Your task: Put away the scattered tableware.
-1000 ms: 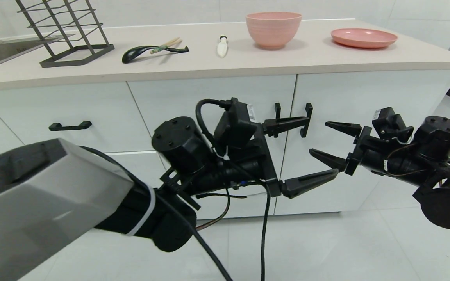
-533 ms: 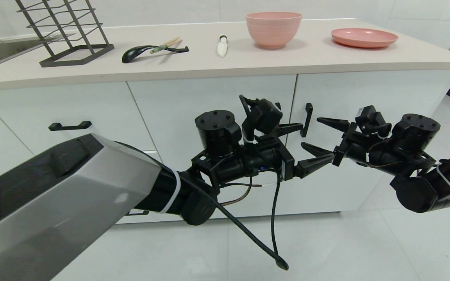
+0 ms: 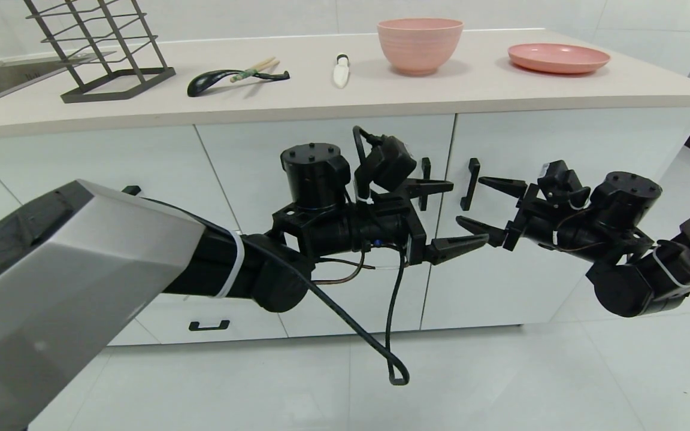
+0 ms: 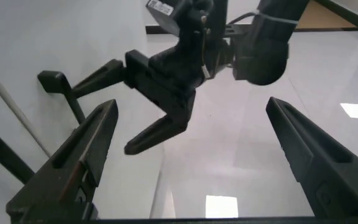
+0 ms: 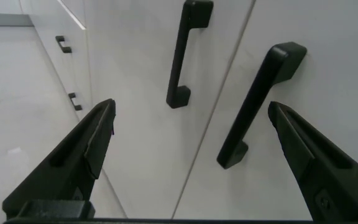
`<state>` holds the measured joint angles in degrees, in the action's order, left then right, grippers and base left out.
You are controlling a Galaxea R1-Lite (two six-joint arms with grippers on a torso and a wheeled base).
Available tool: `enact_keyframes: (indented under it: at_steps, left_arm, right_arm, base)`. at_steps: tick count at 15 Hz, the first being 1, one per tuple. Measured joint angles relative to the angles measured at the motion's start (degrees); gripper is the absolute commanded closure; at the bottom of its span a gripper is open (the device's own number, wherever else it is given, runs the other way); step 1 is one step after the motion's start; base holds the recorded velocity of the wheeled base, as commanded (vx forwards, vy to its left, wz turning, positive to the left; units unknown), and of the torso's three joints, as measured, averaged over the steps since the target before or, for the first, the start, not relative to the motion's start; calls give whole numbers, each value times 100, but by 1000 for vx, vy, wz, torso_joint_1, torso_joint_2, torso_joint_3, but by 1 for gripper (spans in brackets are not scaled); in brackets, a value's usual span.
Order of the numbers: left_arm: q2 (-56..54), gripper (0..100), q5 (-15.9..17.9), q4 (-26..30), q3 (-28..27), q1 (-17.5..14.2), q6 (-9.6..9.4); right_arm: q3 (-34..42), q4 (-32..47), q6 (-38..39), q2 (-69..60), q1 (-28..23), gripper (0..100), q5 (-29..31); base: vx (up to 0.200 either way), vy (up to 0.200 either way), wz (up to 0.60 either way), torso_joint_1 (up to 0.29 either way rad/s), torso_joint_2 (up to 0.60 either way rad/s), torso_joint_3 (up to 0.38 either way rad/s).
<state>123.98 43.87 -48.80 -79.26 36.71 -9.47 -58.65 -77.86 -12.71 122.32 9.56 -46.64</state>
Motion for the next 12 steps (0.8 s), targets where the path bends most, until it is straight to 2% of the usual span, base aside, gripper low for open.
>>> enact_keyframes:
  at_steps: [5,8,9,11,12]
  left_arm:
    - [105,0,49,383,-657,-13,-32]
    - [118,0,-26,550,-518,-13,-29]
    - [100,0,-129,594,-430,-7,-29]
    - [59,0,-866,756,-329,-9,-29]
    - [46,0,-942,785,-296,-7,-29]
  right_arm:
    - [-424,-1,18,282,-41,0,-185]
    - [-573,-44,65,397,-46,0,-656]
    - [-590,-48,73,423,-46,0,-703]
    - [-638,-45,76,469,-61,0,-788]
    - [-708,-61,89,505,-61,0,-818]
  base:
    - [0,0,0,0,0,0]
    - [0,0,0,0,0,0]
    - [0,0,0,0,0,0]
    - [0,0,0,0,0,0]
    - [0,0,0,0,0,0]
